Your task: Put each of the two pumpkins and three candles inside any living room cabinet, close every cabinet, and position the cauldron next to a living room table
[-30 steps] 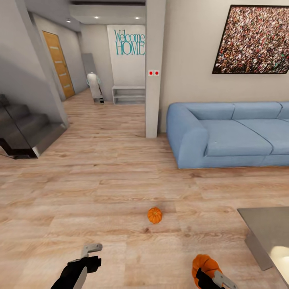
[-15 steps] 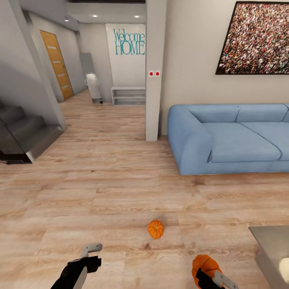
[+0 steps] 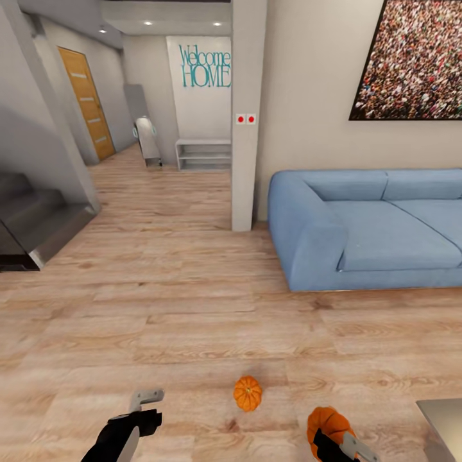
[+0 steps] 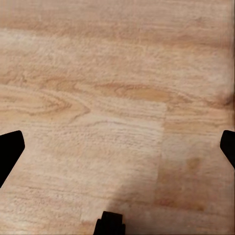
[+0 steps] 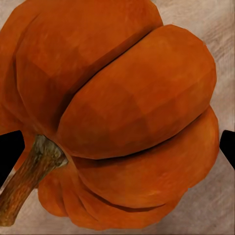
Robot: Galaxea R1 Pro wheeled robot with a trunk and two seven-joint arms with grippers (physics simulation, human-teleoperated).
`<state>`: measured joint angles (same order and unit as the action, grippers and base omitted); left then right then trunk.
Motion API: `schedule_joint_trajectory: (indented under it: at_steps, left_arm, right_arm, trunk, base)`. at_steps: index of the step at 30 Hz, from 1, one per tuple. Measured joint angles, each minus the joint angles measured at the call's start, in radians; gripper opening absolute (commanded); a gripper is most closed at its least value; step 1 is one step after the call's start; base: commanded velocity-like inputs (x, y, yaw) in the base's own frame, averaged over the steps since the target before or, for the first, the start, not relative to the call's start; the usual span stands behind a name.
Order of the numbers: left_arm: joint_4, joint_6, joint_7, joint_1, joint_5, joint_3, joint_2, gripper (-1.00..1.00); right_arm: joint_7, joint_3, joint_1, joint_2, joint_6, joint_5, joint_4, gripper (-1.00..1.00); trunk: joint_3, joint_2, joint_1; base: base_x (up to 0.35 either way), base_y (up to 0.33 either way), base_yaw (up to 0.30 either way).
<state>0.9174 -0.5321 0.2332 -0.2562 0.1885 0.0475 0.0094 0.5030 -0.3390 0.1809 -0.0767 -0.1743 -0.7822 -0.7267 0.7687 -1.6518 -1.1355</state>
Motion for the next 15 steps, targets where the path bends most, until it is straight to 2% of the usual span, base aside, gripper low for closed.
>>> schedule_joint_trajectory:
  at_steps: [15]
  left_arm:
    - [0.0, 0.0, 0.0, 0.0, 0.0, 0.0, 0.0, 1.0]
  right_arm:
    - [0.0, 0.0, 0.0, 0.0, 0.001, 0.0, 0.0, -1.0]
  trunk:
    - [0.0, 0.0, 0.0]
  base:
    - [0.292, -0.199, 0.0]
